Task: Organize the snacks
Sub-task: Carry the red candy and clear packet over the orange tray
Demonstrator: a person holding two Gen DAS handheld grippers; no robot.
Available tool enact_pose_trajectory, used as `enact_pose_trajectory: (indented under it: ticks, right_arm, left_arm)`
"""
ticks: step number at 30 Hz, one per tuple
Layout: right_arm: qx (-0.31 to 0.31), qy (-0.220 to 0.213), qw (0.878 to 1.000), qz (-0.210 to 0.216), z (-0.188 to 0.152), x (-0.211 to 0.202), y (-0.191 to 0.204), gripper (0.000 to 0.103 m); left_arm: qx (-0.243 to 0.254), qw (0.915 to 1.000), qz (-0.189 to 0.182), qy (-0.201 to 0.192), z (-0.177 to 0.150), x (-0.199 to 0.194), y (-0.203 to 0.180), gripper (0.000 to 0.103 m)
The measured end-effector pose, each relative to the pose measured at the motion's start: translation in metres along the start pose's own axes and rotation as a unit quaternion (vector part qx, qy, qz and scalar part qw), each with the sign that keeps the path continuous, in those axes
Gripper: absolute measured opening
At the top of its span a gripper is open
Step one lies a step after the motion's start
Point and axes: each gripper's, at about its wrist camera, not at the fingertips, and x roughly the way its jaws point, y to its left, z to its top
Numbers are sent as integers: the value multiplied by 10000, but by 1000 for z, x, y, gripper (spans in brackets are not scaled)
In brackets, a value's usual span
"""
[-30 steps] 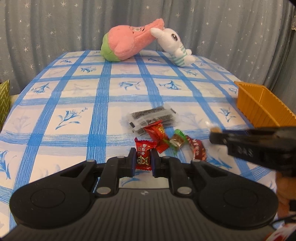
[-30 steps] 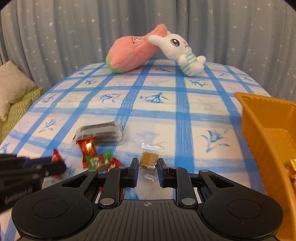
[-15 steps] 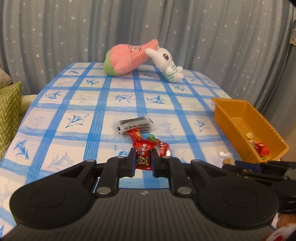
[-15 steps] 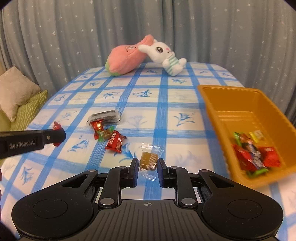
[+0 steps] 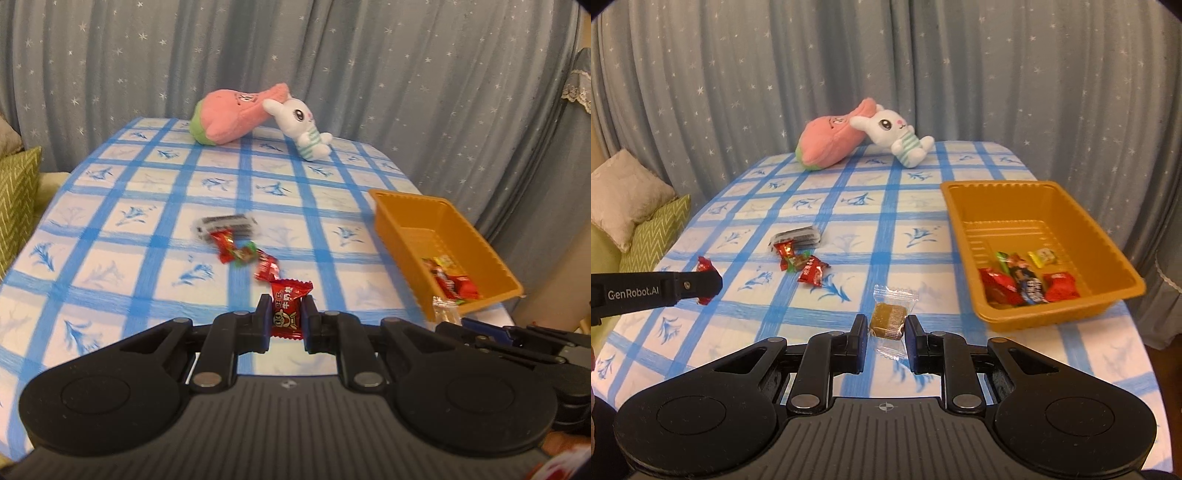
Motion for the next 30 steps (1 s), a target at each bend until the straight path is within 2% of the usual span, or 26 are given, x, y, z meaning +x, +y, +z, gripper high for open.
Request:
enact_pose_trajectory:
  ticks: [14, 30]
  right_arm:
    - [358, -139, 9989, -278, -8, -37, -44, 22]
    - [676, -234, 9960, -528, -7, -48, -83, 22]
  left_arm:
    - [314, 9986, -421, 80, -3, -1, -62, 14]
    - [672, 9951, -696, 201, -5, 12, -110, 14]
